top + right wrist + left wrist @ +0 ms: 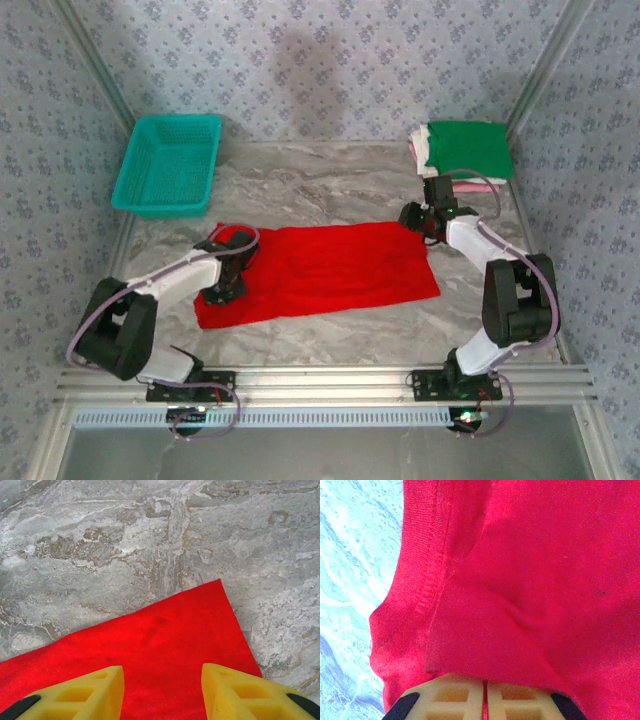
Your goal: Fold and stack the t-shirts
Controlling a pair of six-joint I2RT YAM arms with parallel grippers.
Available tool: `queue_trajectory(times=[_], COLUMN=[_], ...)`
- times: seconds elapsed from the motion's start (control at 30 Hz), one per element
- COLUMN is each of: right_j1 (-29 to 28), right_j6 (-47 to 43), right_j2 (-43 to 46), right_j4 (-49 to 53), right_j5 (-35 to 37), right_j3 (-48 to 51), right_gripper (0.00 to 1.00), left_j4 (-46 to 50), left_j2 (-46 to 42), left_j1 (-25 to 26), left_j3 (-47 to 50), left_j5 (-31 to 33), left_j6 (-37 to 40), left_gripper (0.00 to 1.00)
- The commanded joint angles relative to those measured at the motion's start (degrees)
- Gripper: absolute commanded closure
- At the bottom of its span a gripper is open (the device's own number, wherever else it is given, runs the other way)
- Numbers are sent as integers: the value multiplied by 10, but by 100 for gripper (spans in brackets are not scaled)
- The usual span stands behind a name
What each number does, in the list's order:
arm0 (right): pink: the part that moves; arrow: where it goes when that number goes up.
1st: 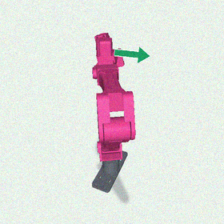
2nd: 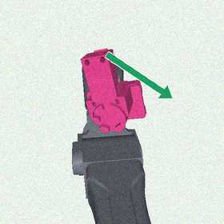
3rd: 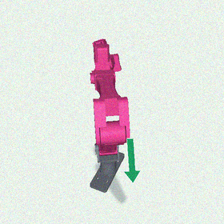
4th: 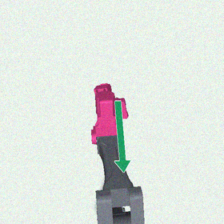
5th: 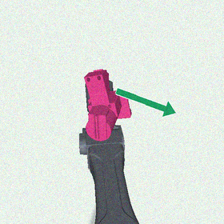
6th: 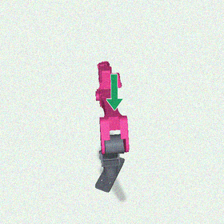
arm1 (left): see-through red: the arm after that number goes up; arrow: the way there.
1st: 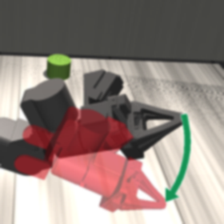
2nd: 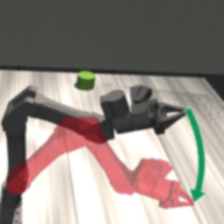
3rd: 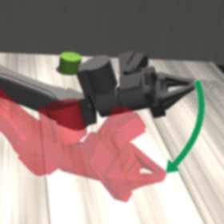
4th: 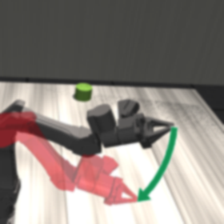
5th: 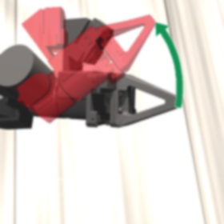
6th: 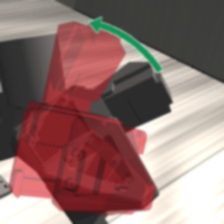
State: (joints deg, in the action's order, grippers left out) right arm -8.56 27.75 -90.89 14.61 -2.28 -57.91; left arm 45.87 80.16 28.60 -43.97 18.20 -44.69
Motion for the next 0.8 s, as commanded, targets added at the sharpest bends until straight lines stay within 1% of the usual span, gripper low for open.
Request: queue_trajectory(times=[0.0, 0.07, 0.13, 0.23, 0.3, 0.33, 0.4, 0.43, 0.5, 0.53, 0.67, 0.77], right_j1=[-3, -4, -6, -18, -30, -35, -42, -42, -40, -35, -27, -18], right_j6=[-11, -14, -18, -36, -46, -45, -38, -32, -16, -7, 23, 35], right_j2=[-15, -20, -25, -41, -56, -64, -77, -87, -108, -120, -144, -146], right_j4=[15, 17, 21, 41, 56, 59, 54, 50, 51, 50, 51, 45], right_j5=[5, 2, -2, -6, -2, 5, 12, 11, -2, -13, -20, -23], right_j3=[-22, -26, -32, -50, -63, -66, -63, -63, -69, -71, -71, -60], right_gripper=[53, 53, 53, 59, 88, 100, 100, 100, 100, 100, 100, 100], left_j4=[26, 40, 55, 56, 48, 40, 1, -20, -59, -88, -161, -200], left_j2=[-50, -78, -108, -158, -171, -170, -153, -132, -82, -53, 50, 111], left_j1=[5, 6, 6, -8, -16, -16, -17, -23, -33, -33, -56, -62], left_j3=[7, 3, -7, -35, -65, -81, -101, -111, -130, -133, -143, -145], left_j5=[23, 39, 61, 71, 75, 86, 89, 76, 41, 33, -15, -30], left_j6=[-33, -39, -44, -28, -6, 7, 43, 53, 62, 64, 39, 27], left_gripper=[88, 78, 77, 76, 81, 84, 84, 83, 89, 90, 93, 95])
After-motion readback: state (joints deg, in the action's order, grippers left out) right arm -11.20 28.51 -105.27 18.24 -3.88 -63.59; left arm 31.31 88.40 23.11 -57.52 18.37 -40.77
